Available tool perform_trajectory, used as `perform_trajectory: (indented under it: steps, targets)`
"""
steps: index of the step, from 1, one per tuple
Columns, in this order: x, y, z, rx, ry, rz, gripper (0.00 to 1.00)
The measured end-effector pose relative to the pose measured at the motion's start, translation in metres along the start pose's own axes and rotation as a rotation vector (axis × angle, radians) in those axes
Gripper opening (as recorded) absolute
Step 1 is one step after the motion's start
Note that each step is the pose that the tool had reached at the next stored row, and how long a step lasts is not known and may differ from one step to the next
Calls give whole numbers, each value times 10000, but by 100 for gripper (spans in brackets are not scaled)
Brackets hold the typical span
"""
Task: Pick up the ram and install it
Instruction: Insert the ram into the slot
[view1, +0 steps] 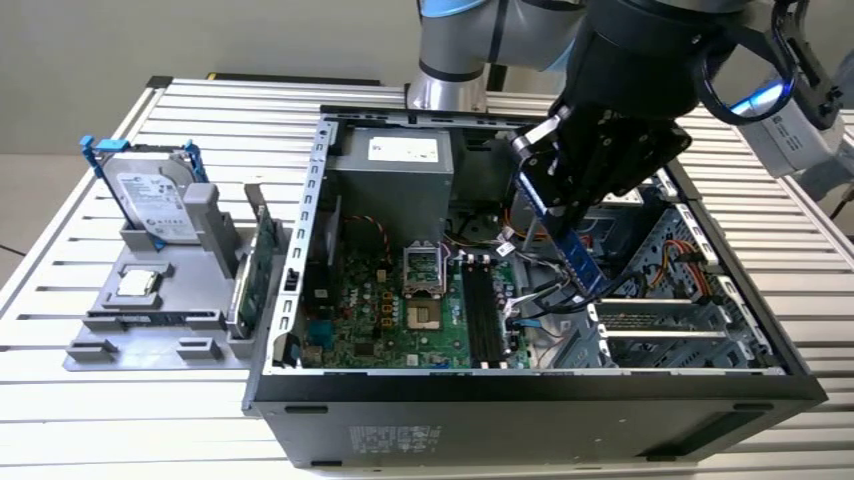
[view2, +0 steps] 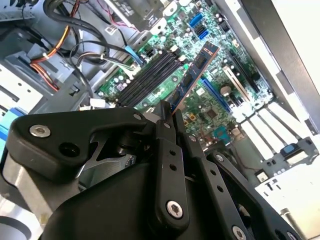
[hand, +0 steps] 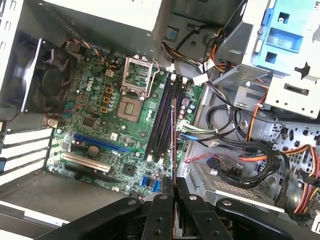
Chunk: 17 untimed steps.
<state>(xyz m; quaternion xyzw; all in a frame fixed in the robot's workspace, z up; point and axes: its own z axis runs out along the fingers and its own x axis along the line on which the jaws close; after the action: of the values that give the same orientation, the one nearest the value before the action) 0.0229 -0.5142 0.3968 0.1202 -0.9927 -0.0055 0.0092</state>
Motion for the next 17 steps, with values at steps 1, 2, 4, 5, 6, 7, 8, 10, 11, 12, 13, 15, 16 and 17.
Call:
perform_trajectory:
  steps: [1, 2, 4, 5, 6, 7, 8, 10, 11, 12, 13, 15, 16, 17]
  targets:
    - [0, 0, 1, -2, -2, 113, 0]
    - [0, 0, 1, -4, -3, 231, 0]
    - [0, 0, 2, -8, -6, 452, 0]
    - [1, 0, 3, -9, -7, 579, 0]
    - [1, 0, 3, -11, -9, 689, 0]
    - [1, 0, 4, -14, -10, 801, 0]
    - [1, 0, 5, -16, -12, 916, 0]
    - [0, 0, 6, -20, -15, 1134, 0]
    - [0, 0, 6, -21, -17, 1241, 0]
    - [0, 0, 7, -23, -18, 1346, 0]
    - [0, 0, 7, -24, -19, 1452, 0]
    - [0, 0, 8, -29, -22, 1653, 0]
    - [0, 0, 8, -30, -22, 1692, 0]
    - [0, 0, 9, -30, -23, 1722, 0]
